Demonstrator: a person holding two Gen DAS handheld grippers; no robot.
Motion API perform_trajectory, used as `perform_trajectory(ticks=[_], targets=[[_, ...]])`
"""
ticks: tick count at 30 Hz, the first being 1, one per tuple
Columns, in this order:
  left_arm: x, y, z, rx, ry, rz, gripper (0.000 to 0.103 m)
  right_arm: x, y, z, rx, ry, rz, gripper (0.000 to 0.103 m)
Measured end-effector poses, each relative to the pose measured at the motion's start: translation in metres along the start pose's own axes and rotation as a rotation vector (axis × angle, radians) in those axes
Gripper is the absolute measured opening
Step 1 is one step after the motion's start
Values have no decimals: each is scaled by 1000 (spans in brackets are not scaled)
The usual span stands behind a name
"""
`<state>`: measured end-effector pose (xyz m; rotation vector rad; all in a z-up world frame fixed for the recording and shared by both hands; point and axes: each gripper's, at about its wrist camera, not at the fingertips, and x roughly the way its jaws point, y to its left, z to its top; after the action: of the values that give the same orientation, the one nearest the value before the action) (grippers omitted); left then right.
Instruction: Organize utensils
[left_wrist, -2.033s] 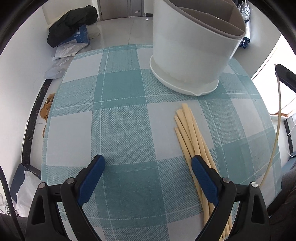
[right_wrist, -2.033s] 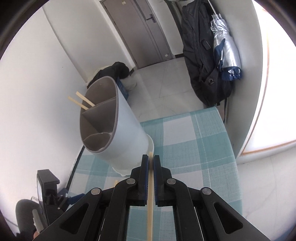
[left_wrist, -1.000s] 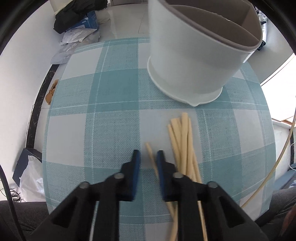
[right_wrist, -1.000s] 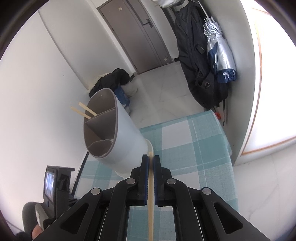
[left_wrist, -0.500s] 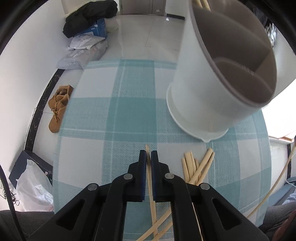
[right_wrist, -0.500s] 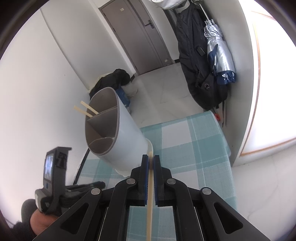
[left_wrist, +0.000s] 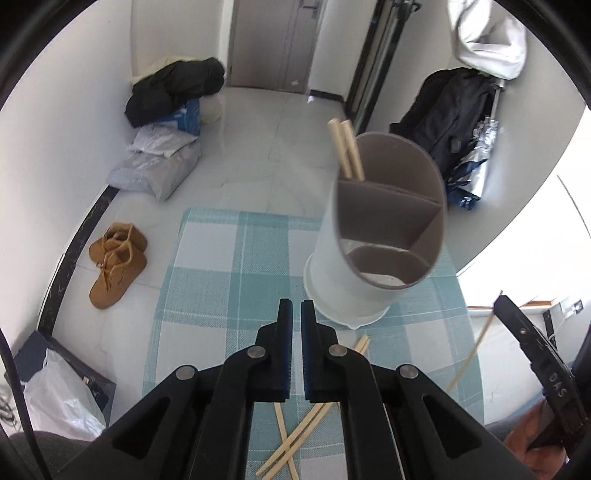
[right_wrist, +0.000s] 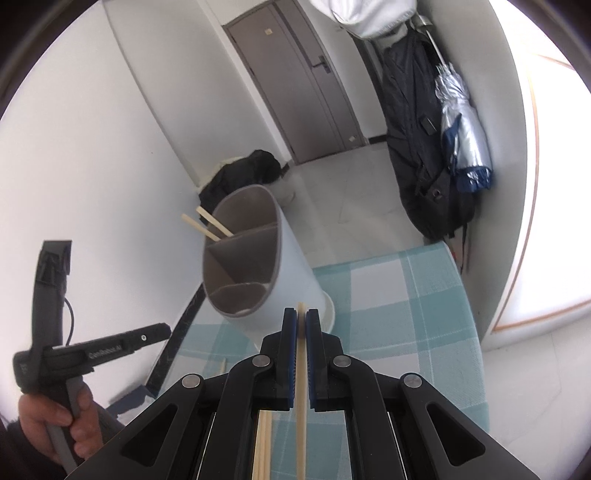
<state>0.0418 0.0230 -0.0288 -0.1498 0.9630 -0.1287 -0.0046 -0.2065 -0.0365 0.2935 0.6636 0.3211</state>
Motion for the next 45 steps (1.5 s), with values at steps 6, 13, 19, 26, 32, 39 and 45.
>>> perform_trajectory(ticks=[6,13,19,26,32,39,45], targets=[[30,23,-3,-52,117,-1,3,-2,12,-1,-23,-18,10,4],[90,30,-26,-36,282,-1,46,2,15,-1,-29,-11,11,4],[116,30,-30,26,331,95,46,7,9,0,-16,-1,10,4],[119,22,-24,80,340,153,42,10,4,-1,-7,7,-1,4],[120,20,-20,25,387,144,2,10,-3,0,17,13,-6,4],[102,20,-20,-34,302,112,1,7,-1,0,13,0,-13,4],[55,26,-16,-36,149,67,1,3,8,-3,-13,-12,-4,4]])
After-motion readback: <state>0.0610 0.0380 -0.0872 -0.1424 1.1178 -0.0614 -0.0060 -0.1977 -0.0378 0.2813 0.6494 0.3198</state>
